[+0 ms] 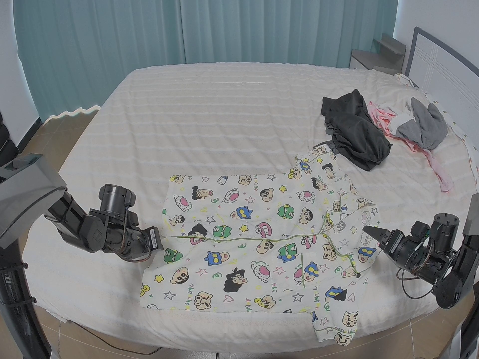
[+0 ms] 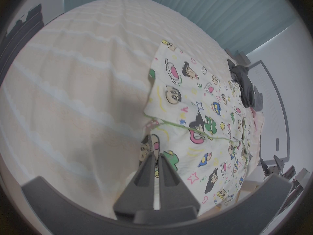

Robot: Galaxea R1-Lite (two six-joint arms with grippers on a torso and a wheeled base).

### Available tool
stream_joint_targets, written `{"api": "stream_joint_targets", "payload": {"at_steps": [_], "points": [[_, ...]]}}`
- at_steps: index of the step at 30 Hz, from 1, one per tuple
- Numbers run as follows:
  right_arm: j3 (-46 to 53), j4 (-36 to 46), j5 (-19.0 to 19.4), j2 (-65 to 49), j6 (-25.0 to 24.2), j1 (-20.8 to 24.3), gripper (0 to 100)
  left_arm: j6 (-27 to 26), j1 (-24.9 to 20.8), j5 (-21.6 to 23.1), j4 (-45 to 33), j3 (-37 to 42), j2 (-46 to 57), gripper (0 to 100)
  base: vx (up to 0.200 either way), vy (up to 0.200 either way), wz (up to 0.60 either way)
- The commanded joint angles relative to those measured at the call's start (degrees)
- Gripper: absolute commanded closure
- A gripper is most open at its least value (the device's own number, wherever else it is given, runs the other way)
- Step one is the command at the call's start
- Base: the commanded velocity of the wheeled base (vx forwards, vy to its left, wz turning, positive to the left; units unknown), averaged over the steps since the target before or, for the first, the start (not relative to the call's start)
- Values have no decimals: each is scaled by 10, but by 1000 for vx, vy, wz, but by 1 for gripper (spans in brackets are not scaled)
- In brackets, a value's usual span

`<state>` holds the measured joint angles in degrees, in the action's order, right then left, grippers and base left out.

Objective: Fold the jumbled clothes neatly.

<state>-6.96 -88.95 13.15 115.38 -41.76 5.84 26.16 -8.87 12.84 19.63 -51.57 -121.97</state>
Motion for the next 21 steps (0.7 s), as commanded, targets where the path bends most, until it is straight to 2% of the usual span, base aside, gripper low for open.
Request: {"api": "stream_joint_targets", "payload": {"at_steps": [1,21], "points": [[1,-8,0,1,1,0,0,0,10,-14,1,-5,16,100,0,0,0],[1,-8,-1,5,0,0,0,1,47,-21,8,-44,-7,100,0,0,0]]}}
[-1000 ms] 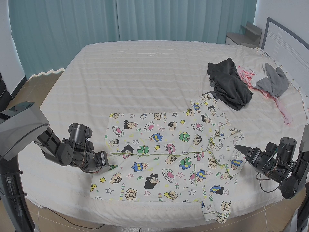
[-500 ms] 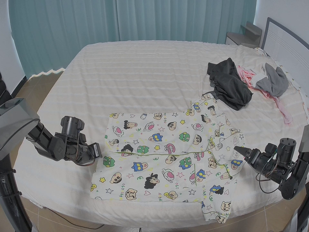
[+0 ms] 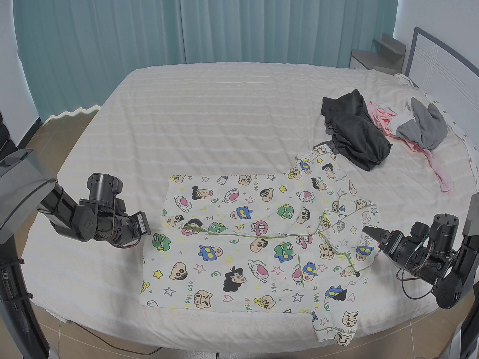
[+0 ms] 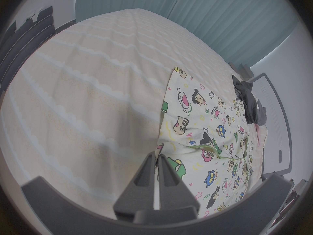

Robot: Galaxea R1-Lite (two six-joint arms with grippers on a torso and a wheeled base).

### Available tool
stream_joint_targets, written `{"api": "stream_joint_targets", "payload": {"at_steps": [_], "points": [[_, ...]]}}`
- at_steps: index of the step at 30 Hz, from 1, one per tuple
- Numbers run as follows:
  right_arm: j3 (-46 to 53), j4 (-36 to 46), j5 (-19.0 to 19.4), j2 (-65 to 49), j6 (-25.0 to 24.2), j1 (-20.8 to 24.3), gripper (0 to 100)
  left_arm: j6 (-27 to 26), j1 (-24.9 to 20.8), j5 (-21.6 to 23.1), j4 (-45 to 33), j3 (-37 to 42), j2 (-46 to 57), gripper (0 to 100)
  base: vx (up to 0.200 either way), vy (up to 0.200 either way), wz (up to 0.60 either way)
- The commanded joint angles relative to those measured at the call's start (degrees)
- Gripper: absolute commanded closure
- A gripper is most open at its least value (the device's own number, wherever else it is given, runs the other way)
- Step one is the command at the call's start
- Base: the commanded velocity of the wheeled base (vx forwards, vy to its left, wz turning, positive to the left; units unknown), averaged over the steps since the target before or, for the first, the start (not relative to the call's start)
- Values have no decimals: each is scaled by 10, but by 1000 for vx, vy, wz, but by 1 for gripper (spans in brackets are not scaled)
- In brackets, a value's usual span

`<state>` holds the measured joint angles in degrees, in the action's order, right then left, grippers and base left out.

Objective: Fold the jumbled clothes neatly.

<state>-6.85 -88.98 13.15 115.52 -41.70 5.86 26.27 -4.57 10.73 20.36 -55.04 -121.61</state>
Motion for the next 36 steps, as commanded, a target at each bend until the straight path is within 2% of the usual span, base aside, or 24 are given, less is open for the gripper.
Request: {"api": "stream_joint_targets", "payload": {"at_steps": [1,12,25,29,33,36], "points": [[0,-8,-1,3,0,-1,0,1,6,0,0,-11,-14,100,0,0,0],[0,-8,-1,2,0,-2,0,40,20,0,-5,-54,-42,100,0,0,0],[1,-8,-1,5,0,-2,0,47,31,2,-7,-38,-32,100,0,0,0],[7,-8,-1,4,0,-2,0,73,33,28,-6,23,18,100,0,0,0],[9,-8,-2,5,3,-1,0,128,33,95,-2,101,101,100,0,0,0],[15,-8,-2,7,4,-1,0,149,26,127,1,166,154,100,0,0,0]]}}
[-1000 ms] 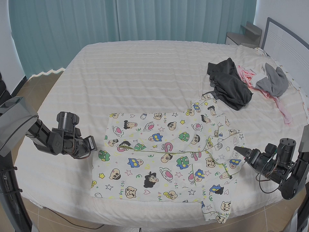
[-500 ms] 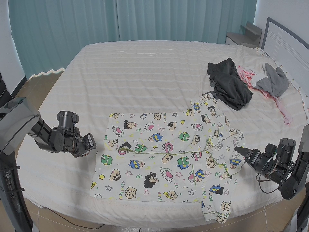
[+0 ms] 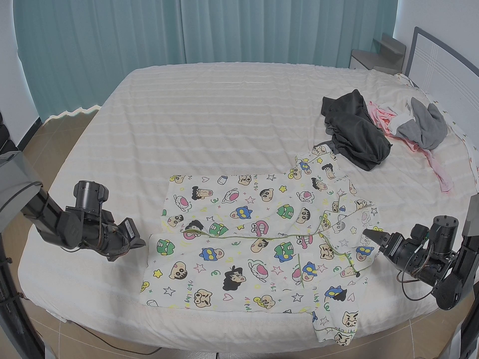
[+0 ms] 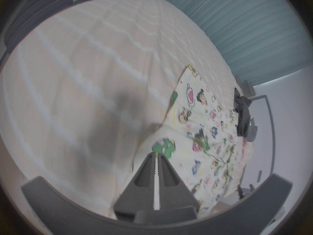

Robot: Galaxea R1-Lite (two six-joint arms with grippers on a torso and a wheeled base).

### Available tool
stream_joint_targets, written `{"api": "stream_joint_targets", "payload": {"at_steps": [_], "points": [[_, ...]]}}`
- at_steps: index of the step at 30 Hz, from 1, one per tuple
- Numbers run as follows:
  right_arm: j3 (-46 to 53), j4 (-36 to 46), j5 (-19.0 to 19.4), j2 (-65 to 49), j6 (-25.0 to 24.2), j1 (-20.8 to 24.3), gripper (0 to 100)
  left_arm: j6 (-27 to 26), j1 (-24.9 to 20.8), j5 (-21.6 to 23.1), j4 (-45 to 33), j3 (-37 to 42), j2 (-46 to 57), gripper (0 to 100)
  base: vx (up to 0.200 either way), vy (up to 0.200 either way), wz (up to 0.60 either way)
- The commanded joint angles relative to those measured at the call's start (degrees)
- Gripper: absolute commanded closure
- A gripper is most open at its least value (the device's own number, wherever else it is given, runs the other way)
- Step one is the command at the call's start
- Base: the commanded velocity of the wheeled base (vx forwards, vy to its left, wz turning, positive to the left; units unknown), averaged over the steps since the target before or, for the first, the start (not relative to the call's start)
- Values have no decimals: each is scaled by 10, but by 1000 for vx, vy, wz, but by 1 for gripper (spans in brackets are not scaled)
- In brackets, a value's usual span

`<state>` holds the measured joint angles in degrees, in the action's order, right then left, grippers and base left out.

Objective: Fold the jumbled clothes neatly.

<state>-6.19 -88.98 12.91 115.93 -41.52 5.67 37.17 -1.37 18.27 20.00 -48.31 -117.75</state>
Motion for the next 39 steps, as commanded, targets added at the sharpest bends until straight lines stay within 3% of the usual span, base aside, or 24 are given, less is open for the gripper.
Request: {"api": "stream_joint_targets", "payload": {"at_steps": [1,5,8,10,11,13,18,24,29,34,35,39], "points": [[9,-8,0,3,3,1,0,41,-8,55,5,108,122,100,0,0,0],[12,-8,-1,3,3,1,0,44,-29,65,18,166,161,100,-100,0,0],[14,-8,-1,10,7,1,0,88,-54,66,53,210,177,100,-200,0,0],[14,-8,-1,10,7,1,0,88,-54,66,53,210,177,100,-200,0,0],[15,-8,-1,21,20,1,0,114,-67,66,89,230,173,100,-200,0,0],[16,-8,-1,31,29,2,0,116,-72,62,119,247,169,100,-200,0,0],[21,-8,1,33,31,4,0,127,-77,55,133,258,145,100,-200,0,0],[27,-8,0,32,31,20,0,211,-96,-1,162,245,92,100,0,0,0],[28,-8,-1,30,31,22,0,222,-123,-48,210,244,59,100,0,0,0],[28,-8,0,30,31,22,0,222,-133,-50,232,242,41,100,0,0,0],[28,-8,0,30,31,22,0,222,-133,-54,235,241,38,0,0,0,0],[28,-8,1,30,31,22,0,223,-135,-85,239,234,23,0,0,0,0]]}}
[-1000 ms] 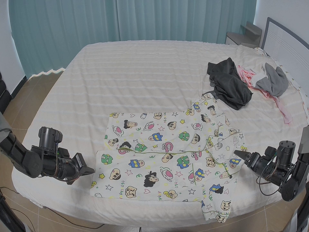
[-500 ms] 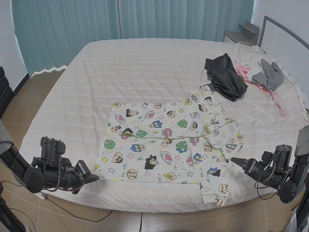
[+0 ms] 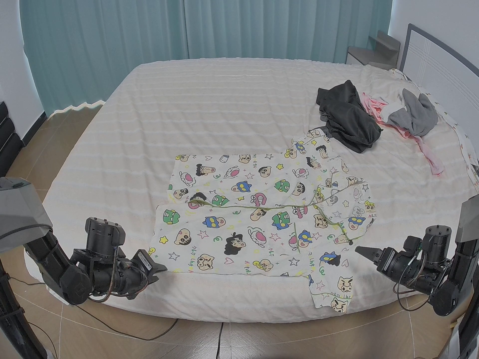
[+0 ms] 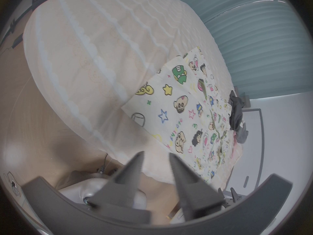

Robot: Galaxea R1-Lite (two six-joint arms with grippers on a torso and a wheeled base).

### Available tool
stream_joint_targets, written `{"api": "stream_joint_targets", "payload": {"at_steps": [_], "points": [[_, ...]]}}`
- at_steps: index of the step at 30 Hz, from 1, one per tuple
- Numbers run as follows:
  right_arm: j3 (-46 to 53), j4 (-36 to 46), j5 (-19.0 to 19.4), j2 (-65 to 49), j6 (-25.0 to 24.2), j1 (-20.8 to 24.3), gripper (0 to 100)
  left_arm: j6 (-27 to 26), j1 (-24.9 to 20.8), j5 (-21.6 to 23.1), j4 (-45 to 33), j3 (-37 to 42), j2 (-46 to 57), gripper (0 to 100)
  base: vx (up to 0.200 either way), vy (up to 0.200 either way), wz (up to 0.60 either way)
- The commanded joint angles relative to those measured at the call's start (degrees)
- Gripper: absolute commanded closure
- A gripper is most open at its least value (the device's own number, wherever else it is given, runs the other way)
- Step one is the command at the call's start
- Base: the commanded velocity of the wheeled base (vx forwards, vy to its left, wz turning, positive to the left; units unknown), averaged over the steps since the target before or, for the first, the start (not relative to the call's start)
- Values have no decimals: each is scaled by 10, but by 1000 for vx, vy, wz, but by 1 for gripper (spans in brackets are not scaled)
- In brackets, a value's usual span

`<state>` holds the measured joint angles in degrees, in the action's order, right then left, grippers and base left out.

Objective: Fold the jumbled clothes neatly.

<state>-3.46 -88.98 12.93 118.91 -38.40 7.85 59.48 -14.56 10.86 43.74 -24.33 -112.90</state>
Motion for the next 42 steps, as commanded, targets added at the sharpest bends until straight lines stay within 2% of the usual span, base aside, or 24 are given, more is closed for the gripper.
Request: {"api": "stream_joint_targets", "payload": {"at_steps": [1,5,9,17,25,31,32,39,42], "points": [[-1,-8,1,1,0,1,0,1,-3,-22,1,-11,-35,0,0,0,0],[0,-8,1,2,0,1,0,8,-13,-54,1,-23,-53,0,0,0,0],[0,-8,-1,1,0,7,0,45,-28,-93,1,-56,-76,0,0,0,0],[7,-8,-2,-1,0,13,0,48,-43,-165,1,-101,-121,0,0,0,0],[7,-8,-2,0,0,13,0,48,-43,-216,2,-141,-141,0,0,0,0],[8,-8,-1,2,0,16,0,49,-43,-228,2,-153,-147,0,0,0,0],[8,-8,-1,2,0,16,0,49,-43,-228,2,-153,-147,100,0,0,0],[21,-8,3,4,1,18,0,49,-42,-228,1,-146,-145,100,0,0,0],[34,-8,21,4,13,21,0,48,-40,-228,0,-144,-145,100,0,0,0]]}}
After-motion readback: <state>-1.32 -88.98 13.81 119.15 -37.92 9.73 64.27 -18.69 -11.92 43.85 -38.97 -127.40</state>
